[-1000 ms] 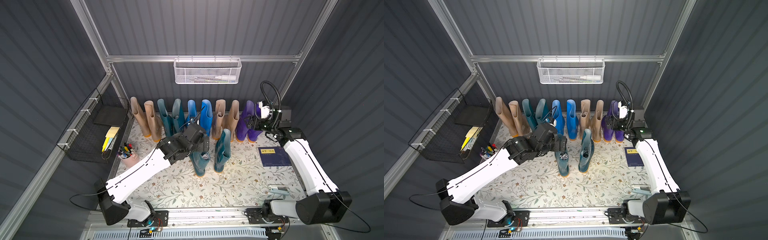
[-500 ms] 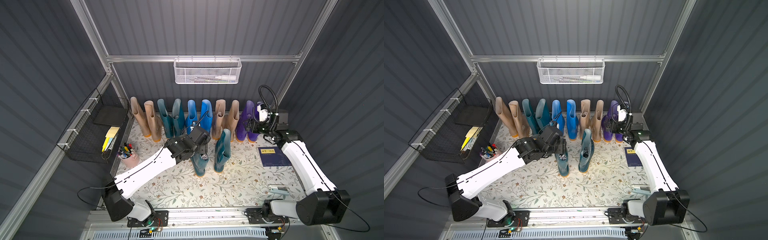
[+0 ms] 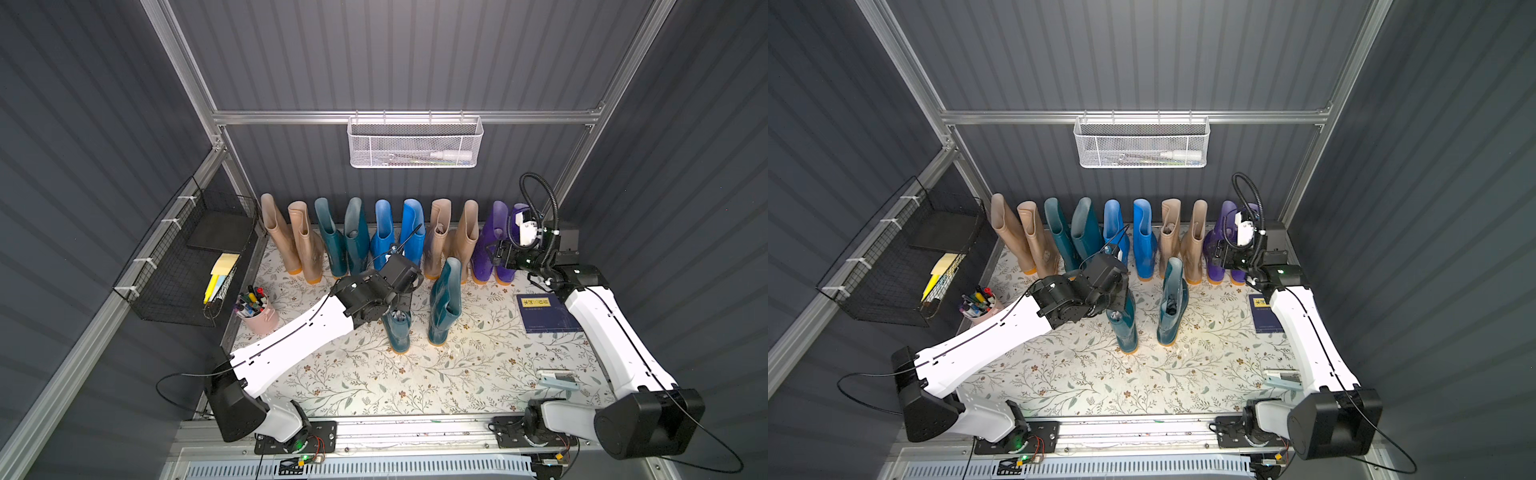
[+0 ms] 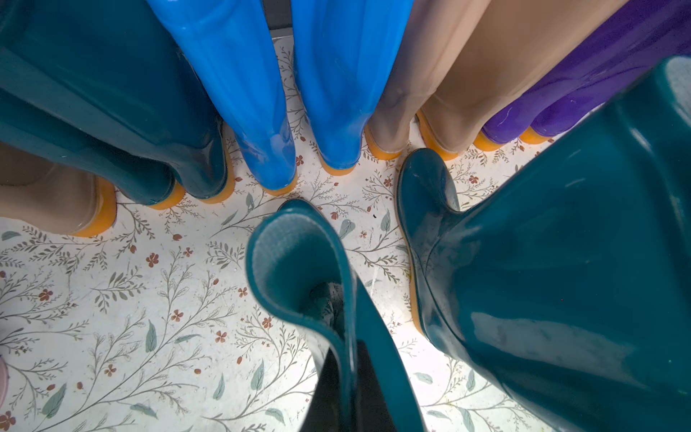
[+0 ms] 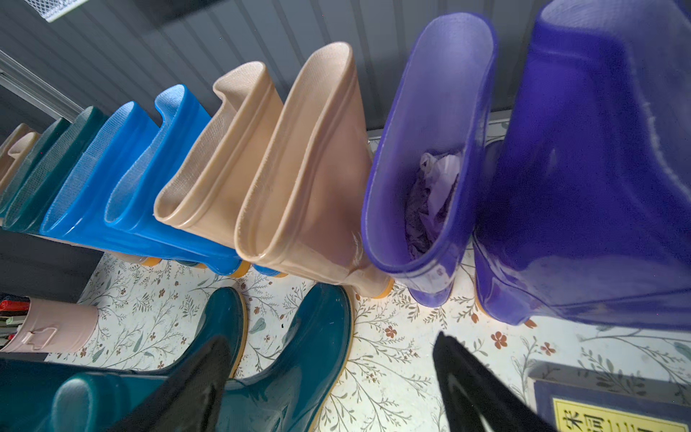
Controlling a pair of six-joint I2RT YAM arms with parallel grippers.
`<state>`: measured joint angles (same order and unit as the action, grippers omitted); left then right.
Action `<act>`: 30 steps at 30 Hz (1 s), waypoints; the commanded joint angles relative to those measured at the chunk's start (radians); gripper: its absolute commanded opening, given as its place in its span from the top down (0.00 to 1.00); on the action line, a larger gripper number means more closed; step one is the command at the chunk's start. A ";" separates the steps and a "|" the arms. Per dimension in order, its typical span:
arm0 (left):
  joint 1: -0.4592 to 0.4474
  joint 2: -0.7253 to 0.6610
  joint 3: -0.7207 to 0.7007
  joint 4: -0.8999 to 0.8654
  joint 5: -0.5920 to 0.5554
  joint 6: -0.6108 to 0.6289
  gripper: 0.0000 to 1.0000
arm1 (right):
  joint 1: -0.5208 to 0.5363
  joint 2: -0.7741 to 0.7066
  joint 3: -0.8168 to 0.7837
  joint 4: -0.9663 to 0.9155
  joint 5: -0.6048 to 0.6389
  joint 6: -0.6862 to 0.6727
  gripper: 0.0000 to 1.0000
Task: Match and arrange rain boots in pairs
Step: Pick up the rain boot at the center of the board.
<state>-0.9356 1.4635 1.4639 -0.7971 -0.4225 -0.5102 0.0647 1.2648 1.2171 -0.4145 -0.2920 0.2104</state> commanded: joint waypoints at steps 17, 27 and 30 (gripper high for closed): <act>-0.001 -0.006 0.155 -0.023 -0.035 0.079 1.00 | 0.020 -0.029 -0.012 -0.002 0.000 0.014 0.12; -0.001 0.047 0.174 0.005 -0.060 0.041 1.00 | 0.020 -0.033 -0.016 -0.022 -0.010 0.006 0.12; 0.000 0.056 0.168 0.018 -0.067 0.027 1.00 | 0.020 -0.044 -0.025 -0.029 -0.013 0.009 0.12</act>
<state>-0.9352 1.5318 1.5814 -0.8673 -0.4389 -0.4561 0.0814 1.2488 1.2091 -0.4248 -0.2920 0.2234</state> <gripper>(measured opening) 0.081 0.880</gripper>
